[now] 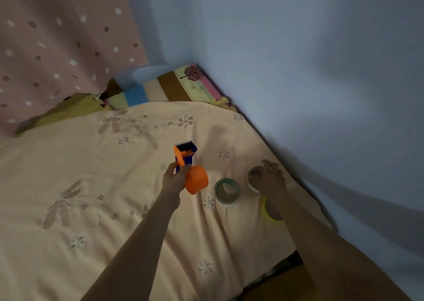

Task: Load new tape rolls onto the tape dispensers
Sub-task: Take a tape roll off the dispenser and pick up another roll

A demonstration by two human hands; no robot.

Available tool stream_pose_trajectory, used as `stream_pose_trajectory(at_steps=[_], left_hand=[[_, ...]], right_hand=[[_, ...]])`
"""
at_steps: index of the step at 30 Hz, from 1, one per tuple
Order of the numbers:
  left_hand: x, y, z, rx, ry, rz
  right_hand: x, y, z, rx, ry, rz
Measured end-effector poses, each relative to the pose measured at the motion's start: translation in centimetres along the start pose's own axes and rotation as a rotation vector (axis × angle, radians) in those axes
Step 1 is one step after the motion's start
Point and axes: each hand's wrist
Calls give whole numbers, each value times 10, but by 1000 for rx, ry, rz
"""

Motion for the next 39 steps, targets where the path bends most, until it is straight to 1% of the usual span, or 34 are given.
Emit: stream_pose_trajectory(at_steps=[2, 3, 4, 7, 13, 14, 17, 19, 21, 25, 27, 29, 31, 33, 34, 37, 39], left_hand=[[2, -3, -7, -36, 27, -19], [4, -3, -11, -53, 49, -29], [5, -3, -14, -65, 71, -36], [10, -1, -24, -85, 129, -50], [17, 8, -39, -108, 192, -46], [18, 10, -41, -110, 201, -43], [15, 17, -47, -118, 231, -44], [10, 18, -51, -114, 255, -34], [4, 16, -54, -100, 262, -22], [-8, 6, -61, -43, 261, -27], [-13, -4, -68, -5, 285, -36], [-20, -15, -78, 31, 306, -43], [-28, -26, -89, 68, 328, -59], [-37, -36, -99, 107, 351, -84], [-42, -41, -104, 123, 358, -97], [-59, -53, -116, 152, 355, -139], [-72, -59, -123, 161, 341, -173]], right_hand=[[-4, -9, -13, 29, -108, -55], [-5, -14, -20, 41, -131, -93], [-5, -20, -27, 65, -114, -95], [-7, -35, -46, 124, 21, -95], [6, -47, -66, 229, 190, -87], [11, -47, -67, 237, 197, -85], [21, -48, -70, 234, 93, -114], [21, -48, -72, 222, 46, -79], [19, -50, -75, 194, 26, 40], [4, -37, -92, 105, -43, 585], [-5, -16, -111, 75, -32, 859], [-16, 6, -127, 4, 18, 1018], [-26, 25, -139, -96, 139, 1093], [-34, 46, -150, -149, 265, 1129], [-38, 58, -156, -158, 302, 1133], [-45, 91, -171, -171, 335, 1117], [-49, 109, -181, -197, 406, 1152]])
Point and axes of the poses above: each hand's wrist, its own z-axis towards the middle knuckle, its own x-axis out of the palm, y = z × x, and after that the axes turned 4 degrees about x, right-handed
